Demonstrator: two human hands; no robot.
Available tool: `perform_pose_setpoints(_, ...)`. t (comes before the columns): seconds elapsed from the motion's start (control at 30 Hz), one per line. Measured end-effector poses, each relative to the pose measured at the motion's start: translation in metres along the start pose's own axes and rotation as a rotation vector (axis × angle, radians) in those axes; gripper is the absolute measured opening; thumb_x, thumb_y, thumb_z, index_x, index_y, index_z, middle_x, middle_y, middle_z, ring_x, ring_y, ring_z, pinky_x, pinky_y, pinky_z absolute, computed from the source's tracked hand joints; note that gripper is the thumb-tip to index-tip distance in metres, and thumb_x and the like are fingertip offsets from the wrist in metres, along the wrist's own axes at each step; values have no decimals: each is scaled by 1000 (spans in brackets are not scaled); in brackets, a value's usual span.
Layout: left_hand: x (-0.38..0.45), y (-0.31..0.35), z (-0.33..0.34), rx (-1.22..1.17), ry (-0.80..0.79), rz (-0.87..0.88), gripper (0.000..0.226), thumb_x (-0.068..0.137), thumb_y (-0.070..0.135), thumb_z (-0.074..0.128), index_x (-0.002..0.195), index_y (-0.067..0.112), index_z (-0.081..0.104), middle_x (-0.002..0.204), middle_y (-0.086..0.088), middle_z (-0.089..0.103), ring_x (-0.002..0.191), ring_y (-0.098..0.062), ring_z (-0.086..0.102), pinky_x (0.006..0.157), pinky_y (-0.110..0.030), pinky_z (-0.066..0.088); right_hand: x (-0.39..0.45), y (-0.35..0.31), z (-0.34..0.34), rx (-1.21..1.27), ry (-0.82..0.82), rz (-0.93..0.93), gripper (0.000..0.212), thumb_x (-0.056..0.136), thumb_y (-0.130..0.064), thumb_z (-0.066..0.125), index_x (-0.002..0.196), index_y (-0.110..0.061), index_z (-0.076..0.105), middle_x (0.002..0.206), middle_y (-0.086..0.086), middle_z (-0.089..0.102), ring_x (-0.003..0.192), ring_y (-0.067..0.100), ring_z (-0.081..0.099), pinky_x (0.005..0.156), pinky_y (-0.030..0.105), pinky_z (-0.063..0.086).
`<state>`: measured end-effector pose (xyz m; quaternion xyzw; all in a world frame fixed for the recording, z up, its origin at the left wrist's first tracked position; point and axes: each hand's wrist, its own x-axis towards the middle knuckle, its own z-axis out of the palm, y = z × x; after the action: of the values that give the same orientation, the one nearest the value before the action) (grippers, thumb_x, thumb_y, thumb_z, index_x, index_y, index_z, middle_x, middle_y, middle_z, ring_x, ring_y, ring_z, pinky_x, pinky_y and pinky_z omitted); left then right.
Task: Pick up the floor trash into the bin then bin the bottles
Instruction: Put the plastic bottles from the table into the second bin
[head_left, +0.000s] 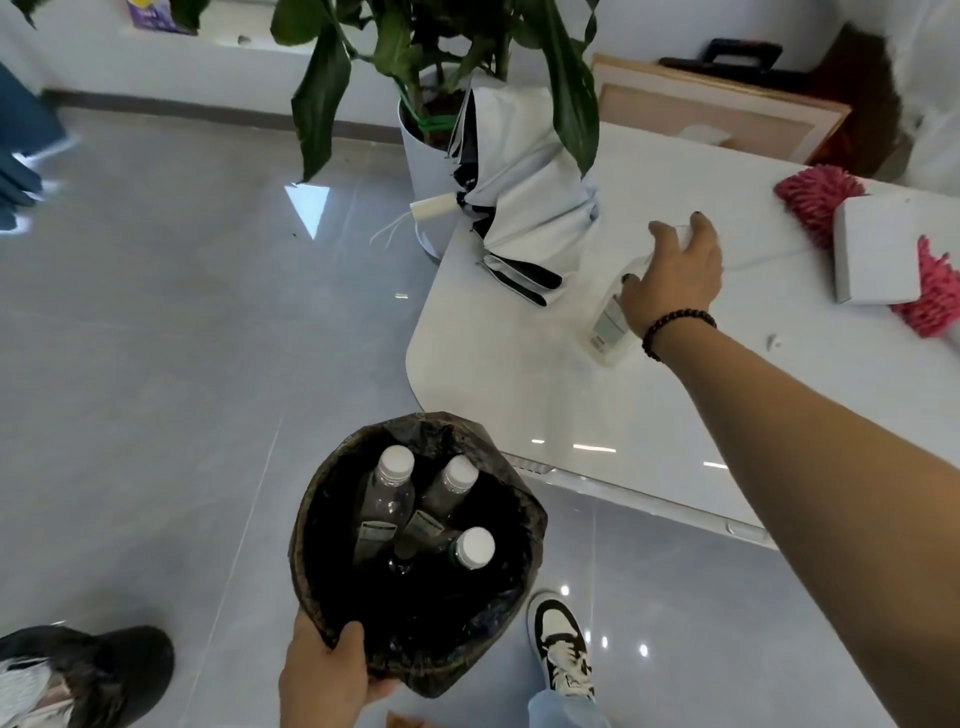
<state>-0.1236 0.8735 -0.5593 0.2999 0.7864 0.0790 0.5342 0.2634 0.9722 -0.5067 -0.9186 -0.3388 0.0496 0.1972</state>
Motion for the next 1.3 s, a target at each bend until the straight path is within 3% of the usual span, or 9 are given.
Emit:
perform_pose_setpoints(0.1, -8, 1, 1, -14, 35, -20, 47, 95, 0, 45, 137, 20, 41, 119, -14, 51, 76, -38, 60, 43, -41, 55, -18, 9, 6, 184, 68, -140, 56, 82, 11, 49, 133, -13, 46, 144, 16, 29, 123, 36, 39, 104, 44, 40)
perform_pose_setpoints(0.27, -10, -1, -1, -33, 78, -32, 46, 93, 6, 49, 135, 24, 40, 123, -13, 51, 84, -42, 61, 50, -48, 57, -87, -21, -17, 432, 329, -418, 46, 85, 9, 53, 130, 2, 47, 123, 23, 46, 116, 21, 42, 103, 22, 35)
perform_pose_setpoints(0.37, -1, -13, 0, -27, 99, -71, 56, 73, 32, 58, 127, 33, 42, 120, -12, 57, 89, -41, 64, 70, -53, 58, -142, -40, -47, 617, 375, -487, 41, 87, 2, 58, 126, 3, 44, 123, 6, 46, 115, 28, 46, 99, 41, 42)
perform_pose_setpoints(0.47, 23, -42, 0, -29, 97, -99, 55, 68, 37, 55, 121, 36, 42, 114, -11, 59, 87, -41, 65, 70, -51, 59, -189, -54, -60, 733, 214, -475, 41, 90, -8, 55, 128, -7, 40, 126, -6, 43, 115, 31, 49, 91, 54, 45)
perform_pose_setpoints(0.7, 30, -69, -16, 6, 112, -78, 68, 58, 44, 45, 126, 45, 35, 119, -10, 59, 91, -40, 65, 77, -53, 57, -253, -82, -12, 757, -91, -463, 33, 87, -22, 55, 119, -23, 46, 116, -4, 49, 114, 5, 47, 95, 15, 38)
perform_pose_setpoints(0.87, 18, -64, -39, 42, 123, -38, 56, 78, 30, 49, 132, 42, 37, 113, -5, 61, 91, -37, 65, 79, -52, 57, -273, -89, 50, 773, -276, -213, 32, 81, -28, 65, 106, -36, 46, 111, -13, 47, 106, 5, 49, 87, 29, 49)
perform_pose_setpoints(0.97, 7, -53, -53, -53, 145, -44, 51, 76, 30, 51, 125, 39, 42, 117, -8, 60, 93, -39, 64, 76, -55, 57, -287, -92, 66, 777, -378, -120, 32, 75, -30, 66, 98, -36, 45, 104, -12, 47, 97, 5, 51, 80, 19, 47)
perform_pose_setpoints(1.13, 8, -57, -78, -268, 195, -75, 39, 92, 0, 49, 128, 15, 46, 117, -16, 54, 80, -38, 64, 52, -43, 58, -326, -92, 76, 581, -545, -521, 25, 81, -36, 62, 98, -30, 45, 102, -22, 38, 95, -5, 46, 77, 3, 39)
perform_pose_setpoints(1.3, 16, -75, -107, -448, 263, -150, 33, 89, 2, 53, 119, 13, 46, 111, -18, 55, 75, -37, 65, 57, -50, 59, -347, -104, 91, 414, -655, -718, 24, 87, -45, 49, 107, -32, 47, 112, -19, 39, 90, -4, 47, 77, 3, 40)
